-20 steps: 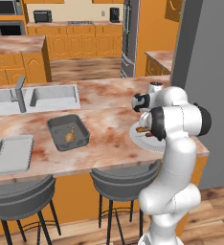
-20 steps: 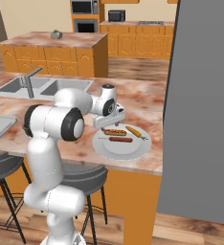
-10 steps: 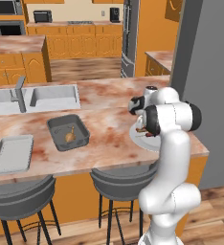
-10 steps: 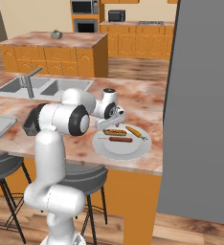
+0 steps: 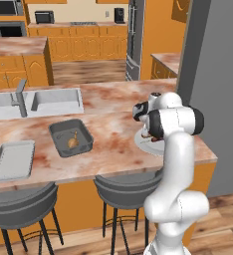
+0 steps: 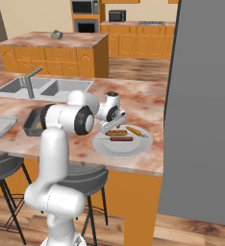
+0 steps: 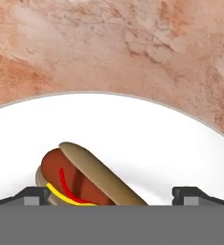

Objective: Place one cooked food and one vegetable from the large plate to each tupperware container.

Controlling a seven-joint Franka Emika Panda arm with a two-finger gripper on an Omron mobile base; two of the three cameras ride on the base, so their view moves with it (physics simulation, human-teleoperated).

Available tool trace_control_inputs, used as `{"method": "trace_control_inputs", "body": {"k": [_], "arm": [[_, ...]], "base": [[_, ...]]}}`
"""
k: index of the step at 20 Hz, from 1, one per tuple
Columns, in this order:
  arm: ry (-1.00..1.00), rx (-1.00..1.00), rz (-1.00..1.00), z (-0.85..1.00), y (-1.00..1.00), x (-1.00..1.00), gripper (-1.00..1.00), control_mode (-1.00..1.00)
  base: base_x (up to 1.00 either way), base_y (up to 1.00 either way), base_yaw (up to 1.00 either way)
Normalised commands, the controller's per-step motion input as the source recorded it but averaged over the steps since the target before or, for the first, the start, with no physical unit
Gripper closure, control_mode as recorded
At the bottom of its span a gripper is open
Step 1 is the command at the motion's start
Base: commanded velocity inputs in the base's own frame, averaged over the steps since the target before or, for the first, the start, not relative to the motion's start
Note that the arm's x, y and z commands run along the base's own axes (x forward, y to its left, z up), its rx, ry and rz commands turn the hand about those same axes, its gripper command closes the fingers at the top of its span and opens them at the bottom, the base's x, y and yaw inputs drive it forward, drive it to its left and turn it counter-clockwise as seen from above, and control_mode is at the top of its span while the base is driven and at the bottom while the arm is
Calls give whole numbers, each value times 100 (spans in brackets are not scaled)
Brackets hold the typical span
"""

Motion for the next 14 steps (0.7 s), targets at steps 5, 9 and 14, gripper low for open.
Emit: {"method": "trace_control_inputs", "body": {"k": [5,9,14], "arm": [[-5,0,17,-21,-43,-12,-100,-100],[-16,1,12,-3,-79,-72,-100,-100],[-14,-3,17,-55,-2,-18,-100,-100]], "base": [[0,0,0],[0,0,0],[0,0,0]]}}
